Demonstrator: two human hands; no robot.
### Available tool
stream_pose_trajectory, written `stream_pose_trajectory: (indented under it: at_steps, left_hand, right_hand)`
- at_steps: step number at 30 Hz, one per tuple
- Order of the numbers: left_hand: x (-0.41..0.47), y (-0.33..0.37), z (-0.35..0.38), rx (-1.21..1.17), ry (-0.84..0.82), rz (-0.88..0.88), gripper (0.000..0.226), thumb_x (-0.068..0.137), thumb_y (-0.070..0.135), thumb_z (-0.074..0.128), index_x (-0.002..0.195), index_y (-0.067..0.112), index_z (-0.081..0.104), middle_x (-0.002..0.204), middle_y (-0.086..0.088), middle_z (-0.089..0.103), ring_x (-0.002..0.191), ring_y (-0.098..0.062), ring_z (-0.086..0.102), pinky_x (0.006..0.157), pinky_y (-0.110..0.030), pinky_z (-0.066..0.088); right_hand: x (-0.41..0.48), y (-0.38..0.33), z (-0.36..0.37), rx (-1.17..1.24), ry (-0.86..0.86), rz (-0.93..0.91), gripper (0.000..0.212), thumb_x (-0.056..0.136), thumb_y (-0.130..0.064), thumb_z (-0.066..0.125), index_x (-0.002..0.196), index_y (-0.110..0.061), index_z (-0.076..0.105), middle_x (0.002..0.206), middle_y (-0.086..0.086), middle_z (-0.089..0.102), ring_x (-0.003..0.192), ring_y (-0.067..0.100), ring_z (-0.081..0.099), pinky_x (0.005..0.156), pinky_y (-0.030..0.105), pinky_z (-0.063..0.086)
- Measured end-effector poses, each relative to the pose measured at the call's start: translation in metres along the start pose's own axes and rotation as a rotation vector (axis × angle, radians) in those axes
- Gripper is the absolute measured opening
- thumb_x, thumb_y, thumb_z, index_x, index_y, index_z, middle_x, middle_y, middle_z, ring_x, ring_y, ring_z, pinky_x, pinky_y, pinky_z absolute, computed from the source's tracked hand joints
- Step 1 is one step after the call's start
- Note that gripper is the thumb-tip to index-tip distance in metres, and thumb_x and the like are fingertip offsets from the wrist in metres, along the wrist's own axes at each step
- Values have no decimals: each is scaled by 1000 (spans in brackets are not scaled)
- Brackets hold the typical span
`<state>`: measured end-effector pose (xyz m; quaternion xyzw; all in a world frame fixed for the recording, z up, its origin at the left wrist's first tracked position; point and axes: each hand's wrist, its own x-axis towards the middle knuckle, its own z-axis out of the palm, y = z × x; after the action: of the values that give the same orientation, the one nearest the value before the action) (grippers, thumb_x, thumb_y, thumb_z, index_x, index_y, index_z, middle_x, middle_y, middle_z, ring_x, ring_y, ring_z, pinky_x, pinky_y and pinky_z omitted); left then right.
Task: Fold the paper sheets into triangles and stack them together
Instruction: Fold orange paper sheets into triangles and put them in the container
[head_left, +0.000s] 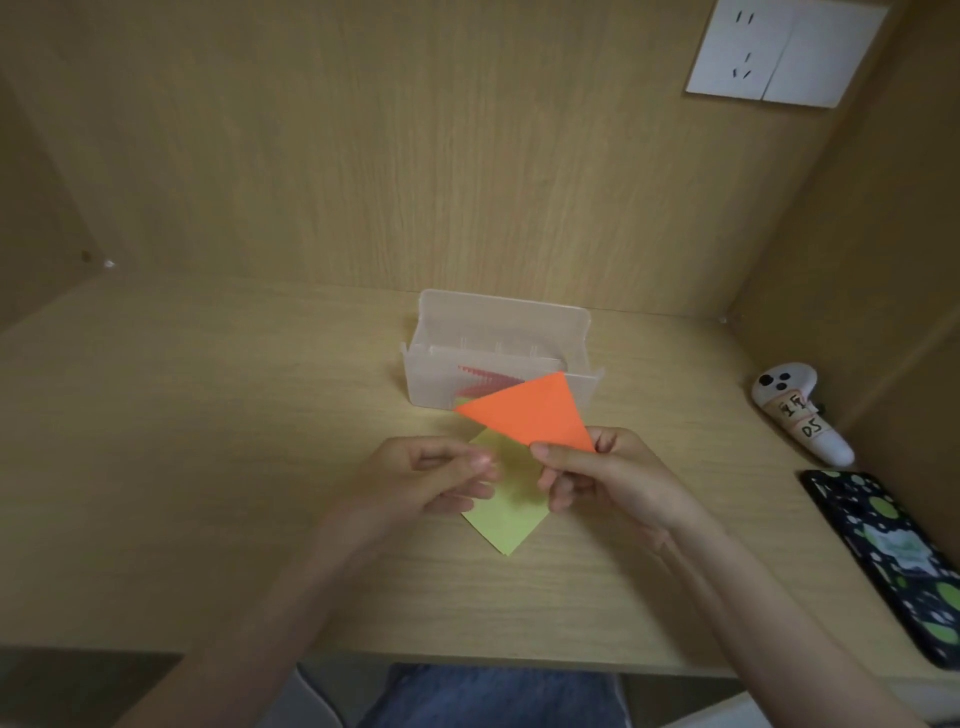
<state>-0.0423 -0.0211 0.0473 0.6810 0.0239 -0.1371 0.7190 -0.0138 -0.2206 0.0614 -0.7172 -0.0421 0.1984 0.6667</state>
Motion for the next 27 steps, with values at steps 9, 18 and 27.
stream_pose_trajectory:
  at_steps: [9,18,27]
  left_hand:
    - [8,-3,23,-167,214,84,6,82,9,68,76,10,67,70,-1,73,69,-9,70,63,-20,57]
    - [10,4,9,-73,129,0,4,85,2,63,82,4,64,66,-4,71,54,-10,67,55,-18,56]
    - [6,5,8,-41,43,5,7,81,2,67,88,2,67,70,-8,73,61,-13,70,58,-19,56]
  right_hand:
    - [-4,7,24,-4,-65,-37,18,84,-23,63,77,-7,65,62,9,68,52,17,66,53,21,49]
    - [2,1,-14,-582,85,-667,55,71,12,48,106,-27,64,138,-4,40,126,11,40,103,19,33]
    - [11,5,-13,-508,-98,-555,19,65,-34,77,84,-30,75,129,-16,55,128,6,43,107,21,29]
